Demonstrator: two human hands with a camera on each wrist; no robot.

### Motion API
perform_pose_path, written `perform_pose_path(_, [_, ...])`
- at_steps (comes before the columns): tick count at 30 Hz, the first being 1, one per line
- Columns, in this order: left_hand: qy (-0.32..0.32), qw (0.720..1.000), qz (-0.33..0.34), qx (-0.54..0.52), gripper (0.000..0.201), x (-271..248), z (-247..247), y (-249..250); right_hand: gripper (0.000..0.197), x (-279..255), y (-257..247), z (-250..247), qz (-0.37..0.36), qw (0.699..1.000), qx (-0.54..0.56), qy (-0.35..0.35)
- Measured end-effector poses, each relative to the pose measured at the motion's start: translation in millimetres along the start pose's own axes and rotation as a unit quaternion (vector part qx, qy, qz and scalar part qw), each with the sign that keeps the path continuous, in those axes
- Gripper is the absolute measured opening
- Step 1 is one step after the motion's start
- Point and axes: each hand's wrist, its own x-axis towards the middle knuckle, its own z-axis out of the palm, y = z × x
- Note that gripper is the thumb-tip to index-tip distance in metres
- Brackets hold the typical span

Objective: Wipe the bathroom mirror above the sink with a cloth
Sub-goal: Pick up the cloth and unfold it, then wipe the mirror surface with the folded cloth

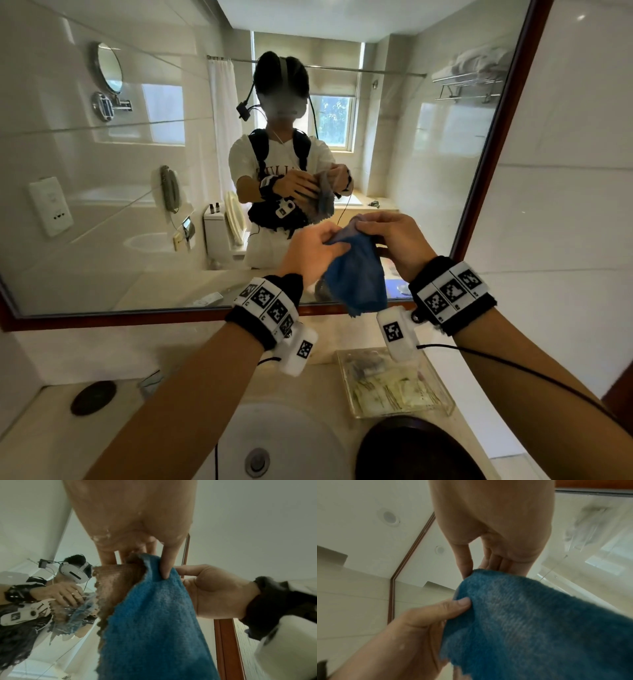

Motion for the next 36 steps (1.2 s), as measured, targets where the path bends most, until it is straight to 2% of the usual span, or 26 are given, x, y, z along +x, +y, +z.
perform_pose_path(2, [-0.009,1.000,-0.010,-0.017,0.010,4.9,-0.3,1.9,0.017,-1.5,-0.8,1.6,-0.020,0.999,-0.015,0.025])
perform_pose_path(4, [-0.027,0.999,-0.023,-0.039,0.007,8.6,-1.1,6.2,0.028,-2.8,-0.6,-0.5,-0.036,0.998,-0.015,0.044])
perform_pose_path(7, [-0.050,0.998,0.003,-0.036,0.010,16.8,-1.8,11.6,0.045,-4.4,-0.2,-9.9,-0.027,1.000,0.001,0.004])
perform_pose_path(9, [-0.062,0.997,0.007,-0.049,0.012,21.2,0.6,15.8,0.049,-6.3,-0.8,-18.3,-0.003,0.999,0.014,-0.036])
perform_pose_path(14, [-0.071,0.995,0.017,-0.065,0.022,31.6,9.1,27.1,0.033,-6.1,-5.3,-36.2,-0.023,0.999,-0.020,-0.043])
perform_pose_path(18, [-0.065,0.997,0.017,-0.046,0.020,41.6,20.3,39.6,0.019,0.2,-7.1,-55.6,-0.019,1.000,-0.021,0.001])
perform_pose_path(22, [-0.070,0.996,-0.015,-0.054,0.029,52.0,36.6,59.0,0.011,10.0,-9.1,-82.4,-0.043,0.998,-0.021,0.048])
perform_pose_path(27, [-0.066,0.996,-0.049,-0.032,0.020,67.0,63.4,82.6,0.013,20.3,-20.5,-121.4,-0.069,0.994,0.013,0.081])
perform_pose_path(30, [-0.044,0.998,-0.042,-0.029,0.015,78.5,82.0,96.8,0.014,24.2,-23.5,-141.5,-0.084,0.993,0.012,0.084])
perform_pose_path(36, [-0.027,1.000,-0.003,0.010,0.022,102.4,110.4,116.3,0.034,29.3,-21.3,-177.4,-0.097,0.995,0.016,0.035])
